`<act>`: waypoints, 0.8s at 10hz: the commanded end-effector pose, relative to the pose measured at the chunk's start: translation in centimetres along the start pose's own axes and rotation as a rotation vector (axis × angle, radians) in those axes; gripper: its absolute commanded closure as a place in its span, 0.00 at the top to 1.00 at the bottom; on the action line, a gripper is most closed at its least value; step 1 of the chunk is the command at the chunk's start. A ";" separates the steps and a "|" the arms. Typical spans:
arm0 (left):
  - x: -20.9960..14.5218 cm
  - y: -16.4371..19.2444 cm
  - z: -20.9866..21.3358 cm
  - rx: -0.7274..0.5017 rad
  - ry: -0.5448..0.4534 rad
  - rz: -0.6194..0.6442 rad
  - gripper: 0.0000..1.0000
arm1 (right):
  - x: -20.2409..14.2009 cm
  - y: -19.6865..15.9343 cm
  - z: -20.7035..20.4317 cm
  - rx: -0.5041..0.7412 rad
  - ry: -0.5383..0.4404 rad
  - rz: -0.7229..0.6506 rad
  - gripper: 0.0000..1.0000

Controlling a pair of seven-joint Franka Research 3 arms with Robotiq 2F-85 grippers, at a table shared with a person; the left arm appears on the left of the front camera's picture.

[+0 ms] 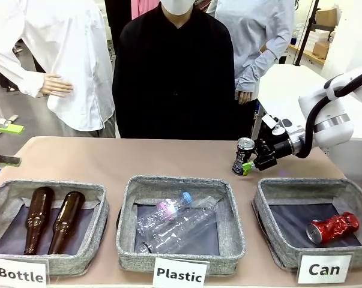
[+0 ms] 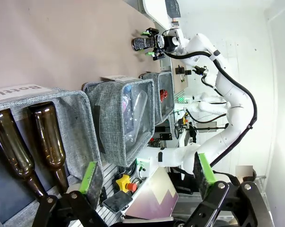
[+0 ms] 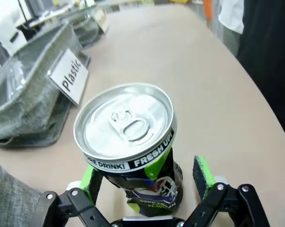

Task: Sort the can waste into the basket.
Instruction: Pick up the can waste from the table and place it in the right Fabric basket.

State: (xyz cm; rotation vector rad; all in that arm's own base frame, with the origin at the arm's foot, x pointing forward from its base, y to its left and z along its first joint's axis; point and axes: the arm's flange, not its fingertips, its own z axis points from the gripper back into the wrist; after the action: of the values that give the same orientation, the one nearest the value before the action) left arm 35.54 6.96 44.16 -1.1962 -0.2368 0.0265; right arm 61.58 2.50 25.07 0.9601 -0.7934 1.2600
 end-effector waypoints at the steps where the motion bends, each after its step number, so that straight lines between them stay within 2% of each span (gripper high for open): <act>1: -0.3 -0.2 0.3 -0.004 0.007 0.002 1.00 | 0.0 -1.1 0.2 0.019 -0.132 -0.021 1.00; 2: -0.3 -0.2 0.3 -0.004 0.007 0.002 1.00 | -0.1 -1.1 0.1 0.050 -0.155 -0.019 1.00; 5: -0.3 -0.2 0.3 -0.004 0.007 0.002 1.00 | -0.1 -0.9 -0.1 0.070 -0.162 -0.010 0.10; 6: -0.3 -0.2 0.3 -0.004 0.007 0.002 1.00 | -0.1 -0.9 0.0 0.069 -0.168 -0.008 0.00; 7: -0.3 -0.2 0.3 -0.004 0.007 0.002 1.00 | 0.0 -0.9 0.1 0.067 -0.165 -0.010 0.00; 8: -0.3 -0.2 0.3 -0.004 0.007 0.002 1.00 | 0.2 -0.6 0.3 0.101 -0.204 0.003 0.00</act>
State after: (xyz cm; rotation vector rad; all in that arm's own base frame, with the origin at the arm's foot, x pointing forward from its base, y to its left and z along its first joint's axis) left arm 35.54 6.96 44.16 -1.1962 -0.2368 0.0266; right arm 61.69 2.56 24.72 1.1365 -0.8523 1.2199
